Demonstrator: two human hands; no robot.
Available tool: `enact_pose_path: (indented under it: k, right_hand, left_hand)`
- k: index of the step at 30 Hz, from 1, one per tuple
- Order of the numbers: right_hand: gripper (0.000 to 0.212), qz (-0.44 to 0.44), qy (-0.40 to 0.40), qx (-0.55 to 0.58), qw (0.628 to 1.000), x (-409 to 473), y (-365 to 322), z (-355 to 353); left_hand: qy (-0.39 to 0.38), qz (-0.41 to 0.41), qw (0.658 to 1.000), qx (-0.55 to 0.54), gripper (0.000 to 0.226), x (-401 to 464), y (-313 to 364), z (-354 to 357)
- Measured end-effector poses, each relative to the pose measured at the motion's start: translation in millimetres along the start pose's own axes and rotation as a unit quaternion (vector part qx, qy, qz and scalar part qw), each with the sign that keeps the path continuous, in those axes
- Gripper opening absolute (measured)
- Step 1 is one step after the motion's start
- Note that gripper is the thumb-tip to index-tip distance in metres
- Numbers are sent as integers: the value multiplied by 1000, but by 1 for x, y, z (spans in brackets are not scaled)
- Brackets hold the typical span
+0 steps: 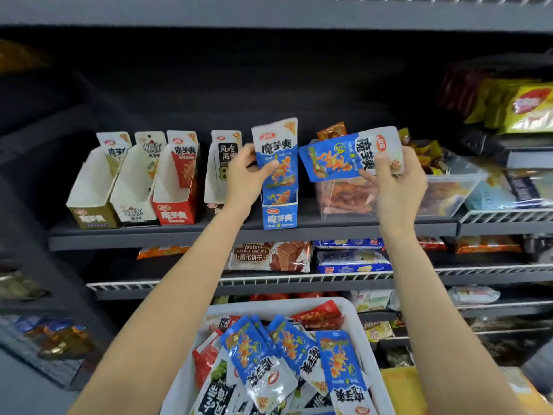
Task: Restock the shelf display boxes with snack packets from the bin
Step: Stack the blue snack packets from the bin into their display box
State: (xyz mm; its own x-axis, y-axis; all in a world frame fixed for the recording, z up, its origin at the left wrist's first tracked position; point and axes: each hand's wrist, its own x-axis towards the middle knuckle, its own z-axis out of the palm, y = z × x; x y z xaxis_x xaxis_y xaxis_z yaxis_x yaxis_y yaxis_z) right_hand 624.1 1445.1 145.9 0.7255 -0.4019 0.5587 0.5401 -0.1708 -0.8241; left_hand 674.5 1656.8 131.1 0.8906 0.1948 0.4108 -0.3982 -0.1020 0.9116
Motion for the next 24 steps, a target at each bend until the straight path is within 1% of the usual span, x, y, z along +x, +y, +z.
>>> enact_pose_path:
  k: [2,4,6,9,11,15,17,20,22,24]
  right_hand:
    - [5,-16,21,-8,1000,4,1,0]
    - [5,-24,17,-22,999,7,4,3]
    - [4,-26,0,-37,999,10,9,6]
    - [6,-52,-39,-75,995,13,13,15]
    - [8,-91,-68,-121,986,15,13,24]
    - [15,-155,-106,-179,966,24,14,52]
    - [15,-191,-133,-221,947,27,16,65]
    - [12,-246,-197,-293,903,23,20,80]
    - [15,-245,-228,-320,886,21,27,87]
    - [21,-228,-246,-340,878,21,30,92]
  left_hand:
    - [-5,-40,999,4,26,5,-13,4]
    - [-23,-60,997,47,25,8,-22,4]
    - [-56,-23,989,139,28,9,-32,1]
    - [-79,59,946,310,36,11,-41,-10]
    - [-93,77,927,356,48,13,-41,-17]
    - [-144,34,935,323,68,10,-33,-25]
    - [-165,18,938,303,75,6,-33,-26]
    - [-149,2,952,266,84,-1,-37,-23]
    - [-131,7,957,259,91,-8,-41,-18]
    - [-121,16,959,256,98,-12,-46,-14]
